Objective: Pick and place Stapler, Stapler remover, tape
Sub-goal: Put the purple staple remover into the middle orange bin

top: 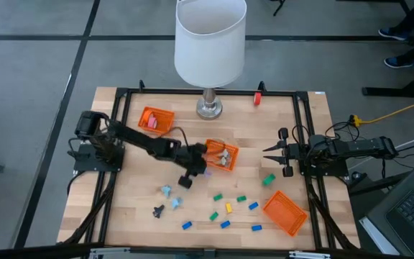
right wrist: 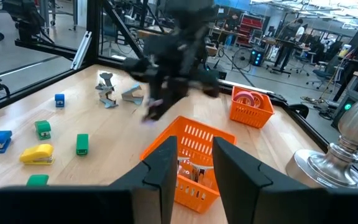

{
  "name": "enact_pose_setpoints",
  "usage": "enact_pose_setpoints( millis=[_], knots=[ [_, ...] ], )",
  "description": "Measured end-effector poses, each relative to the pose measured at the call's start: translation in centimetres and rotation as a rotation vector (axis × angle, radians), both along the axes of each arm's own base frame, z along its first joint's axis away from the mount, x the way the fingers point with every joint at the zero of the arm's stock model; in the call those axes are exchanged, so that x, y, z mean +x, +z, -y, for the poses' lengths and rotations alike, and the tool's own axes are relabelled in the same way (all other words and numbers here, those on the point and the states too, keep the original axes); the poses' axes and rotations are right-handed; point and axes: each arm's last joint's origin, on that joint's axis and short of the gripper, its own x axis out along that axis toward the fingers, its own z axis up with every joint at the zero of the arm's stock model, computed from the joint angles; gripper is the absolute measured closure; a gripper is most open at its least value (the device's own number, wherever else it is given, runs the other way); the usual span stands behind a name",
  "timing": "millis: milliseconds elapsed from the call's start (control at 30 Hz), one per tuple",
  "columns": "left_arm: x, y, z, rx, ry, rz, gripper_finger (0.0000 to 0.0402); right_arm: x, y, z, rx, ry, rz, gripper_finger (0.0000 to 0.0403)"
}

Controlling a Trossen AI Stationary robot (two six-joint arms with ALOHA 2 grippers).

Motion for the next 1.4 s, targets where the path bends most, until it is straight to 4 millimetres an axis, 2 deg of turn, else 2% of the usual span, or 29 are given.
enact_pose_setpoints(
  millis=[267, 467, 733, 867, 1167, 1400],
  knots=[
    [1.0, 6.3, -4.5, -0.019, 0.148, 0.219, 0.0363, 0.0, 0.0, 0.0, 0.000, 0.000, 0.000, 0.0297],
    [1.8, 9.1, -6.1, 0.001, 0.248, 0.333, 0.0360, 0.0, 0.0, 0.0, 0.000, 0.000, -0.001, 0.0297],
    [2.1, 9.7, -6.5, -0.004, 0.326, 0.386, 0.0363, 0.0, 0.0, 0.0, 0.000, 0.000, 0.000, 0.0297],
    [2.6, 8.7, -6.7, -0.050, 0.348, 0.355, 0.0362, 0.0, 0.0, 0.0, 0.000, 0.000, -0.001, 0.0297],
    [5.9, 8.4, -7.1, -0.034, 0.343, 0.264, 0.0361, 0.0, 0.0, 0.0, 0.000, 0.000, -0.001, 0.0297],
    [7.2, 8.3, -7.3, -0.026, 0.381, 0.192, 0.0362, 0.0, 0.0, 0.0, 0.000, 0.000, 0.000, 0.0297]
  ],
)
